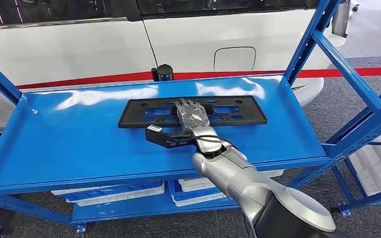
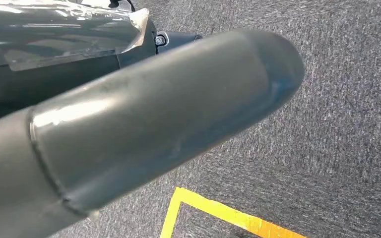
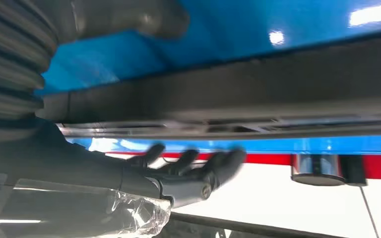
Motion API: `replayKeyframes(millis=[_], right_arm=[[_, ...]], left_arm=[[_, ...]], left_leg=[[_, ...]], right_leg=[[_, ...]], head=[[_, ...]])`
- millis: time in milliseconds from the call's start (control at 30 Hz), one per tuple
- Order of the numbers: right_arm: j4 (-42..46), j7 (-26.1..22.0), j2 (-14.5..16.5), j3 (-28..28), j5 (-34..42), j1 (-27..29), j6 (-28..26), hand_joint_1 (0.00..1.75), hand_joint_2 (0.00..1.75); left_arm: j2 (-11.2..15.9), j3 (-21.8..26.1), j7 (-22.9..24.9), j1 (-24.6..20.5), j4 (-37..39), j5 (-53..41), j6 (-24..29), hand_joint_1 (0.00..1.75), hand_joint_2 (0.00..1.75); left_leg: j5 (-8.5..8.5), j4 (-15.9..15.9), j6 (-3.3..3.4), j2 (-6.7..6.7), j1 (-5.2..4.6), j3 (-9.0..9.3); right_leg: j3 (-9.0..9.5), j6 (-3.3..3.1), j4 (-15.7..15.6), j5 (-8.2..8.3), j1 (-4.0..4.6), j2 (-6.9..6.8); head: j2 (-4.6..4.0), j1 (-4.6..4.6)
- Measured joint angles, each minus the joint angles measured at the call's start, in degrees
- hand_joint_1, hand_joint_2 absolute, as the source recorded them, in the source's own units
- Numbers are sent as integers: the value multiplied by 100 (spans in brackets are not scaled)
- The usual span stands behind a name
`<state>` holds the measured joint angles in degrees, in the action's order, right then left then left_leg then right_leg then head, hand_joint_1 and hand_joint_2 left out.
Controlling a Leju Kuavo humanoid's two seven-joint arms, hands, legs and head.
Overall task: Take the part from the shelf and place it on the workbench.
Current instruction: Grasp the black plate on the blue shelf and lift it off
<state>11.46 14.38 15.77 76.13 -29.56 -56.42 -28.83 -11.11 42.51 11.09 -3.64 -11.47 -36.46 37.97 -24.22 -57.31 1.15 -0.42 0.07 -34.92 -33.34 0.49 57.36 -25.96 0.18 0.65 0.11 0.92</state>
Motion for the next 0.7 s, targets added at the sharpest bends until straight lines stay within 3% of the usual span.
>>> replayKeyframes(millis=[500,567,700], right_arm=[[-1,-2,-77,-76,-61,160,-380,175,175],[-1,-18,-86,-100,-51,171,-520,175,175],[175,-256,-168,-495,-377,328,-973,175,175]], left_arm=[[25,0,-124,2,0,-14,-1,0,0],[26,18,-488,6,-1,90,10,0,0],[43,224,-2153,4,-2,585,0,0,0]], left_leg=[[0,1,0,0,1,0],[0,0,0,0,1,0],[0,1,0,-3,0,-1]], right_leg=[[1,0,0,0,1,-1],[1,0,0,0,0,-1],[5,0,0,0,1,-3]], head=[[0,0],[0,0],[0,-2]])
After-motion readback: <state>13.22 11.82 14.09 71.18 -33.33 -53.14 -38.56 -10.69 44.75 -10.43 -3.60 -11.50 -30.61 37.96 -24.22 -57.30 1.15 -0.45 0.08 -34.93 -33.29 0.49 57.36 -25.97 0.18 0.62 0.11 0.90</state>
